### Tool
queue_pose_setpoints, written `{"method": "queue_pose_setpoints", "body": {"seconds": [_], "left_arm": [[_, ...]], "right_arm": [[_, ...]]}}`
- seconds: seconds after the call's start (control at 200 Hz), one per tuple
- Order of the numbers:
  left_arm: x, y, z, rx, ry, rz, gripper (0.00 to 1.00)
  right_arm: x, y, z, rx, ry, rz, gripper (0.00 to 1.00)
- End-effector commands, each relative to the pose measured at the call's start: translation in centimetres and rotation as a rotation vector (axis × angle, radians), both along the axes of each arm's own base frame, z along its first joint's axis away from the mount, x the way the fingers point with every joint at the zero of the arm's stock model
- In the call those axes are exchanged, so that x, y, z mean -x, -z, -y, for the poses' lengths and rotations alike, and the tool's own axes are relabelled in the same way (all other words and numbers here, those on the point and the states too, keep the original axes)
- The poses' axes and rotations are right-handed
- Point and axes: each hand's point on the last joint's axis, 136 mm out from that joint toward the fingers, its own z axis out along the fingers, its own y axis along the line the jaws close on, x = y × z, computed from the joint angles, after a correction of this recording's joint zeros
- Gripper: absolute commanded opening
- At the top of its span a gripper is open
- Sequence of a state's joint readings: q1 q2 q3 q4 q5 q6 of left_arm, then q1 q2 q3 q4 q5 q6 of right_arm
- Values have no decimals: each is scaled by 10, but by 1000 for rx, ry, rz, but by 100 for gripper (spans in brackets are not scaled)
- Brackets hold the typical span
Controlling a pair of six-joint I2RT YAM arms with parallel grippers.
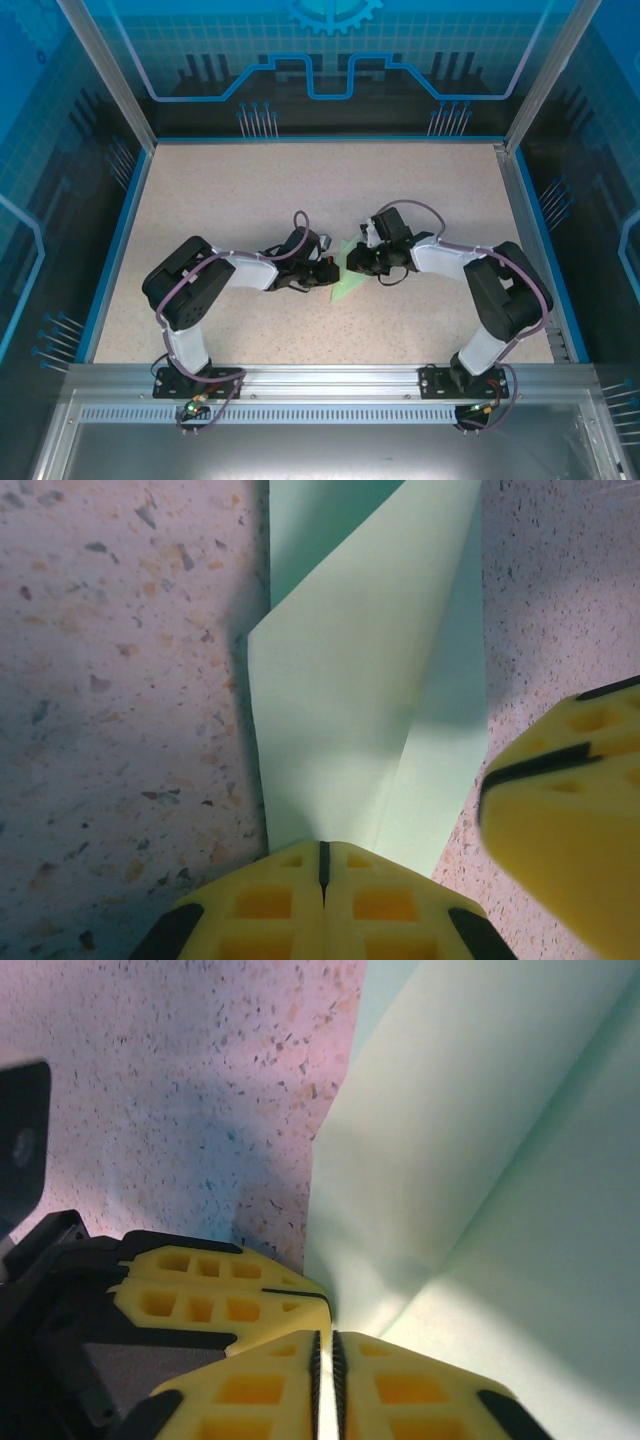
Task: Fold a paper plane with a square sheet of paper (pick it up from the middle)
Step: Fourth fold the wing at the center of the table.
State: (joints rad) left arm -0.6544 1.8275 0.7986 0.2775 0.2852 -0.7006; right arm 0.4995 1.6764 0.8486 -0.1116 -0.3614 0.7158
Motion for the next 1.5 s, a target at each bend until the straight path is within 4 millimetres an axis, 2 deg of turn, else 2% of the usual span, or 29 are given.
{"method": "queue_pose_setpoints", "body": {"seconds": [0.0, 0.23, 0.415, 0.495, 0.67, 0.87, 1.115, 1.316, 1.421, 1.436, 1.496], "left_arm": [[12, 26, -14, -87, 0, -77, 0], [14, 29, -16, -96, -4, -89, 0], [15, 31, -16, -104, -3, -99, 0], [15, 32, -16, -107, 1, -101, 0], [15, 33, -16, -109, 4, -106, 0], [16, 35, -15, -111, 12, -114, 0], [21, 38, -18, -128, 20, -135, 0], [25, 40, -21, -143, 33, -145, 0], [27, 40, -21, -147, 41, -150, 0], [27, 41, -21, -149, 43, -152, 0], [28, 41, -21, -150, 45, -152, 0]], "right_arm": [[3, 7, -10, -26, -37, -17, 10], [6, 25, -12, -22, -54, -58, 6], [3, 39, 6, 48, 11, -78, 5], [0, 35, 5, 36, 13, -66, 5], [-5, 8, -15, -59, -38, 0, 6], [-7, 28, -11, -17, -21, -39, 5], [-15, 46, 17, 49, 63, -68, 5], [-33, 33, 23, 19, 96, -30, 5], [-35, 38, 28, 23, 107, -41, 4], [-44, 31, 26, 12, 110, -19, 5], [-49, 31, 28, 15, 118, -10, 5]]}}
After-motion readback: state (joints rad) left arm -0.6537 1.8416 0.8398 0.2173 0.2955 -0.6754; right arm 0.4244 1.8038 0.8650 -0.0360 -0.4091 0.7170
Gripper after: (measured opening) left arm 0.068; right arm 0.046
